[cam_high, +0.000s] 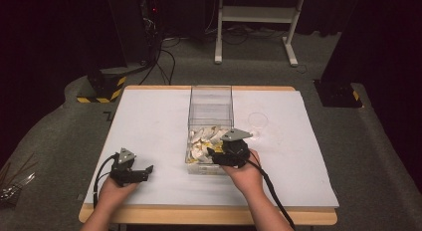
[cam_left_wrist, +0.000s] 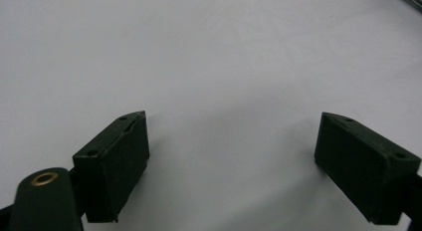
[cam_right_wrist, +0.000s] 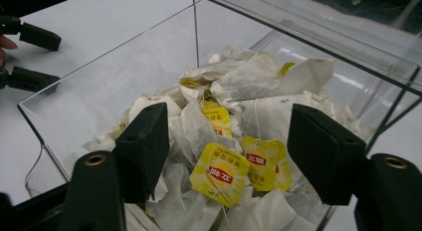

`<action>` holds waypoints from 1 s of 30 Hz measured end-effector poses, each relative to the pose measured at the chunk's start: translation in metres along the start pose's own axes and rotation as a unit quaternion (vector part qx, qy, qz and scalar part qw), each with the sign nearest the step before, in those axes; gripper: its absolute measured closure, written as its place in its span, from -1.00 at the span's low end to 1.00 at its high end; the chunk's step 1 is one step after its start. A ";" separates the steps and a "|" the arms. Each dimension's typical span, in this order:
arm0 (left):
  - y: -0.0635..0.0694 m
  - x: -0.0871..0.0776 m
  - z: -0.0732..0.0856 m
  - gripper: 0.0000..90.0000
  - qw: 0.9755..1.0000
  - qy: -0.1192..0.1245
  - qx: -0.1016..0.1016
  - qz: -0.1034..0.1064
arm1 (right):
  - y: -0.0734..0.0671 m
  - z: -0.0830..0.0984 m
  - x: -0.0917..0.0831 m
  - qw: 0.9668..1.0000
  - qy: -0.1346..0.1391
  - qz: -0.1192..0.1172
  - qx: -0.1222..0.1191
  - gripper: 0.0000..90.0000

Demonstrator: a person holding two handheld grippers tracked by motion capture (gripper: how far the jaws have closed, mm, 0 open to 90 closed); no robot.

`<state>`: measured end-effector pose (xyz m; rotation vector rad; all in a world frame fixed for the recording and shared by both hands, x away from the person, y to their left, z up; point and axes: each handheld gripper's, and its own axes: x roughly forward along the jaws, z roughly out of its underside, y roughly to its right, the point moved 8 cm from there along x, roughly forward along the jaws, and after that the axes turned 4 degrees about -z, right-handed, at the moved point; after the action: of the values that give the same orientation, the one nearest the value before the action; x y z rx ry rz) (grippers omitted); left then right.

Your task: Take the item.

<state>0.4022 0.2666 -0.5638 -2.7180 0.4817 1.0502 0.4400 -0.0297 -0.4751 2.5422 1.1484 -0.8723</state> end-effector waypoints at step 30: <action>0.000 0.000 0.000 -0.68 1.000 0.000 0.000 0.000 | -0.001 -0.002 0.017 0.992 -0.116 -0.023 -0.042 0.47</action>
<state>0.4022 0.2666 -0.5638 -2.7180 0.4820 1.0503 0.4488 -0.0183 -0.4838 2.2852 1.1485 -1.0740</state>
